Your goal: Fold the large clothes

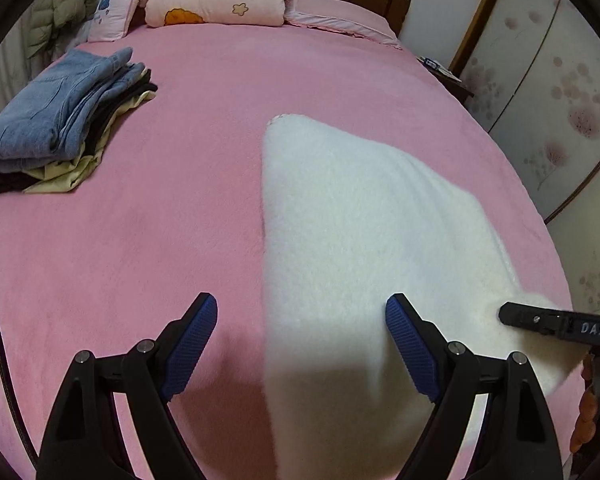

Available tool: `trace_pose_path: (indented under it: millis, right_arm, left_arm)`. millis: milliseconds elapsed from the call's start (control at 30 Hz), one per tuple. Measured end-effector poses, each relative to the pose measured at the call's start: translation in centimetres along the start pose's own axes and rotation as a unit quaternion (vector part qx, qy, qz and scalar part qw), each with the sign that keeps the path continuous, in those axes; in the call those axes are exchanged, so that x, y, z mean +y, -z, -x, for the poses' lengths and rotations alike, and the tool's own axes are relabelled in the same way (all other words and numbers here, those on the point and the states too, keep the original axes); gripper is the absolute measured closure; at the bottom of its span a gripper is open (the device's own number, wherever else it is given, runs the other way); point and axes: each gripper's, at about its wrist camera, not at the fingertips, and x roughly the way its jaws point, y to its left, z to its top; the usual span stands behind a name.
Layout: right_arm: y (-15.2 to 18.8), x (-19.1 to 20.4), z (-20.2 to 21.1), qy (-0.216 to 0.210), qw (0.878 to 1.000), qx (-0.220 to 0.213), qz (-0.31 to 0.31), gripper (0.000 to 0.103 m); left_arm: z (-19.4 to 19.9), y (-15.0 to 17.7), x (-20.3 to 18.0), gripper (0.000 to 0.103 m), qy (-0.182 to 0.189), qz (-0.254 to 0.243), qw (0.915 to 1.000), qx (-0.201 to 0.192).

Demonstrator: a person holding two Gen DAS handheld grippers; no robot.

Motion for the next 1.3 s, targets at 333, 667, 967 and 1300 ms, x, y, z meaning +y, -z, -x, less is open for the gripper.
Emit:
trace_pose_path:
  millis: [333, 667, 967, 1300]
  right_arm:
    - [6.1, -3.5, 2.5, 0.032, 0.994, -0.102, 0.034, 0.081]
    - [8.2, -5.1, 2.6, 0.078, 0.987, -0.141, -0.018, 0.043]
    - [3.6, -0.4, 6.7, 0.083, 0.975, -0.203, 0.026, 0.046]
    - [-5.9, -1.5, -2.6, 0.097, 0.989, -0.112, 0.026, 0.103]
  left_arm:
    - [-1.1, 2.5, -5.3, 0.018, 0.013, -0.106, 0.9941, -0.017]
    - [-1.0, 2.6, -5.0, 0.01, -0.007, -0.094, 0.9954, -0.018]
    - [2.2, -3.1, -5.0, 0.01, 0.021, -0.093, 0.9937, -0.059]
    - [-8.6, -8.9, -6.8, 0.03, 0.032, -0.097, 0.9946, 0.021]
